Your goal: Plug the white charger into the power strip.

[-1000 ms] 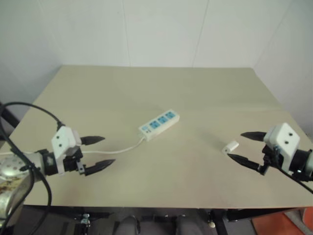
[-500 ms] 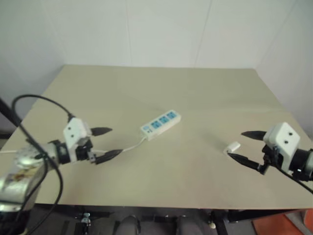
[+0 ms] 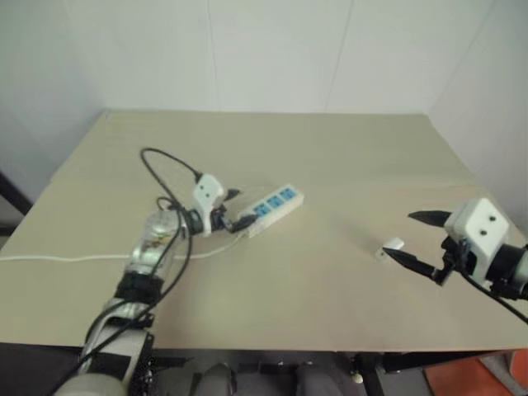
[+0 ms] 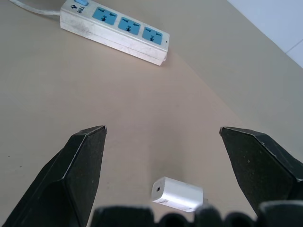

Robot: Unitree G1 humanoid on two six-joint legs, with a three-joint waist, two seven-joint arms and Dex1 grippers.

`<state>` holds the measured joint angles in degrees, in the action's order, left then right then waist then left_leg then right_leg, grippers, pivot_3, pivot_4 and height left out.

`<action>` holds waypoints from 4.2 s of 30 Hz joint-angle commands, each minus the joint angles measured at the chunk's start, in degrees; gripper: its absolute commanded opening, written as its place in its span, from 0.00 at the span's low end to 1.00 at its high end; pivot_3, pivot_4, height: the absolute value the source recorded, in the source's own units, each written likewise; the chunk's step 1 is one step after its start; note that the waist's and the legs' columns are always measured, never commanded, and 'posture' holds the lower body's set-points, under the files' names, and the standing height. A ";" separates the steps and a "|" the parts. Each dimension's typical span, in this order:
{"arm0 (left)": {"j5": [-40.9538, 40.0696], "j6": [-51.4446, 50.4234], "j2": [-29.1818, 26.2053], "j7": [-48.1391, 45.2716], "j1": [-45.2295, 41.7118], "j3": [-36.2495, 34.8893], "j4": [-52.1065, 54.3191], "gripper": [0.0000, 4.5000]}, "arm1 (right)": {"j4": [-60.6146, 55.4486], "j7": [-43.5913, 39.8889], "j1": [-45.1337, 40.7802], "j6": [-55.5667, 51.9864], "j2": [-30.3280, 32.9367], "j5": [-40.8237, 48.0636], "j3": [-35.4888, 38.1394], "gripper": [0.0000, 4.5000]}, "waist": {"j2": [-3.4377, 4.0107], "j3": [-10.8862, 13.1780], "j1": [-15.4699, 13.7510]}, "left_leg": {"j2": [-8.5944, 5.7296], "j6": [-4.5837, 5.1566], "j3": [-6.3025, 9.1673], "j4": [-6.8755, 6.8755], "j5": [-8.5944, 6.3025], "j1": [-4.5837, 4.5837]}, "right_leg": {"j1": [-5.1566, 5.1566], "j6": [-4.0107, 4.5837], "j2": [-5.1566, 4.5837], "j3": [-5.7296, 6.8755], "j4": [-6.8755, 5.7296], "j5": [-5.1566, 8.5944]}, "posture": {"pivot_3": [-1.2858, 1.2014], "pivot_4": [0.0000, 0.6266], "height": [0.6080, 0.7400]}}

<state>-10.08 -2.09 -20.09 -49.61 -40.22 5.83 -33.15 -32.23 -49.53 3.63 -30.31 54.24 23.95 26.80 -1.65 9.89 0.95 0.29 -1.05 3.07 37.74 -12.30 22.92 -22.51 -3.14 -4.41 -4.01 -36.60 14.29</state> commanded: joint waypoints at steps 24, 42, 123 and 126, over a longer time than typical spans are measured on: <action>2.45 21.05 7.43 -10.44 -4.83 -3.97 -23.03 0.74 | -3.38 0.57 -0.31 -0.13 -0.23 1.89 2.63 1.00 | -0.02 0.01 -0.24 | -0.12 0.00 0.07 0.04 0.00 -0.02 | 0.10 -0.12 -0.07 0.01 0.00 -0.01 | 0.52 0.24 1.00; 1.82 12.45 -2.52 -26.88 13.07 4.73 6.59 0.74 | 9.25 -14.37 -10.80 11.04 8.31 -0.69 -8.20 1.00 | 0.01 0.00 -0.16 | -0.04 0.01 0.04 0.05 0.00 -0.09 | 0.12 -0.10 -0.05 -0.01 -0.02 -0.01 | 0.52 0.24 1.00; 2.28 12.82 -1.49 -23.96 12.12 8.06 4.49 0.74 | 30.64 -16.90 -35.59 10.47 -26.51 6.19 -30.21 0.26 | 0.23 0.00 1.07 | -0.09 0.09 0.11 0.03 -0.05 -0.40 | 0.26 -0.01 -0.08 -0.04 -0.21 -0.06 | 0.52 0.24 1.00; 2.20 13.12 -1.33 -24.34 11.91 8.11 4.05 0.74 | 31.05 -16.65 -33.62 10.66 -28.44 5.45 -31.22 0.26 | 0.24 0.00 1.17 | -0.09 0.08 0.09 0.04 -0.05 -0.42 | 0.27 -0.01 -0.08 -0.05 -0.24 -0.06 | 0.52 0.24 1.00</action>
<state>-9.13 11.19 -21.36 -73.49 -28.48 12.60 -27.90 1.04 -66.49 -29.83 -19.96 26.33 28.38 -4.52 -1.42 9.88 2.12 0.20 -0.97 3.16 37.79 -12.35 22.49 -22.24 -3.16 -4.48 -4.06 -36.83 14.23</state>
